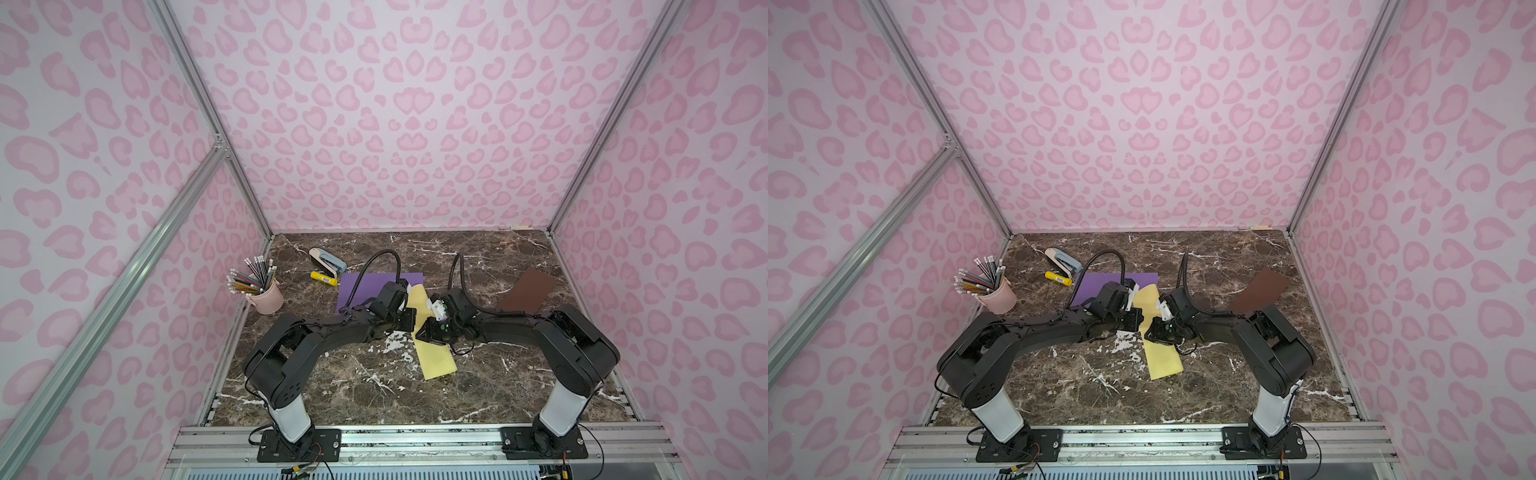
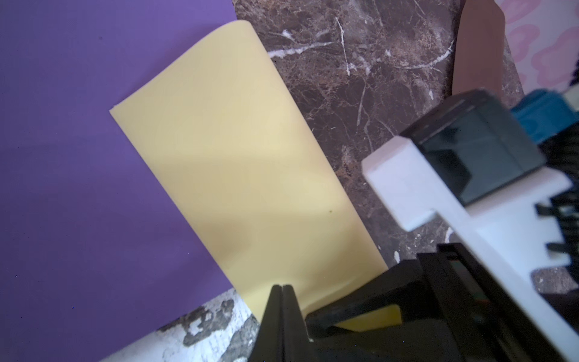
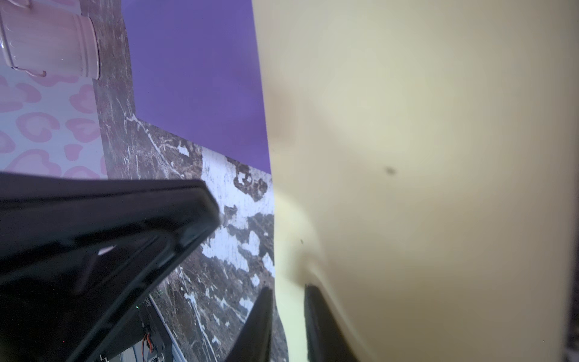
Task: Fold the rectangular paper in half along the long edge
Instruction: Fold the paper at the center of the board.
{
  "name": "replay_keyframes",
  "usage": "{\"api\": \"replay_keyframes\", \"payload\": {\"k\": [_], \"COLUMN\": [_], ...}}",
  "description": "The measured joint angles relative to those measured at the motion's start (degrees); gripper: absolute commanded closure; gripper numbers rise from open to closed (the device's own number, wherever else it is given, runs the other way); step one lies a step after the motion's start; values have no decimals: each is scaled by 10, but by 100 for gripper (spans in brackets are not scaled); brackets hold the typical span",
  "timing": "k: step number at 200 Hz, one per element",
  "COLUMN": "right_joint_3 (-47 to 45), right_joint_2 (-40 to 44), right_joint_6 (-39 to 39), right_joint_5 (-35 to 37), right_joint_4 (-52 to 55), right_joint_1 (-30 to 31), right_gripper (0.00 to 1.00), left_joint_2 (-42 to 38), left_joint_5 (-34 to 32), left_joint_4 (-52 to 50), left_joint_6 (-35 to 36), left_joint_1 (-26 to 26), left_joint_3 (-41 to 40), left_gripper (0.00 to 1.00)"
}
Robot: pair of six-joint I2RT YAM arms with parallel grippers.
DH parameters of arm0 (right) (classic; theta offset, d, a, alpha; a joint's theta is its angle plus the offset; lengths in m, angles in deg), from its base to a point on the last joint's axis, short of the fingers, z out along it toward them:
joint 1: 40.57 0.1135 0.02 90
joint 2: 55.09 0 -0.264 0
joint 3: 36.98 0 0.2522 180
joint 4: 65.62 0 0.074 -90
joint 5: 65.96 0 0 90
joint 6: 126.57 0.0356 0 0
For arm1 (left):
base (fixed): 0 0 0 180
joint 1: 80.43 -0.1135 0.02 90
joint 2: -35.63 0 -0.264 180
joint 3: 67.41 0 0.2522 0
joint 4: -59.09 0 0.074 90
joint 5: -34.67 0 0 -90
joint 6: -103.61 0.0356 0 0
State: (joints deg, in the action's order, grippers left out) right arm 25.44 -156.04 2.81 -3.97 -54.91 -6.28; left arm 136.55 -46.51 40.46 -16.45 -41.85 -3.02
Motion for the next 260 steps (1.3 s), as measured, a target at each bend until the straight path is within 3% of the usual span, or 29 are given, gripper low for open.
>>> {"api": "replay_keyframes", "payload": {"k": [203,260], "right_joint_3": [0,5], "right_joint_2": [-18,-13], "right_joint_6": [-8,-13], "right_joint_5": [-9,-11], "right_joint_4": [-19,-2], "right_joint_1": [-1,-2], "right_gripper": [76,79], "left_joint_2": [45,60], "left_joint_5": [0,0], "left_joint_4": [0,62], "left_joint_6": [0,-11], "left_joint_1": [12,16], "left_joint_3": [-9,-27], "left_gripper": [96,96]}}
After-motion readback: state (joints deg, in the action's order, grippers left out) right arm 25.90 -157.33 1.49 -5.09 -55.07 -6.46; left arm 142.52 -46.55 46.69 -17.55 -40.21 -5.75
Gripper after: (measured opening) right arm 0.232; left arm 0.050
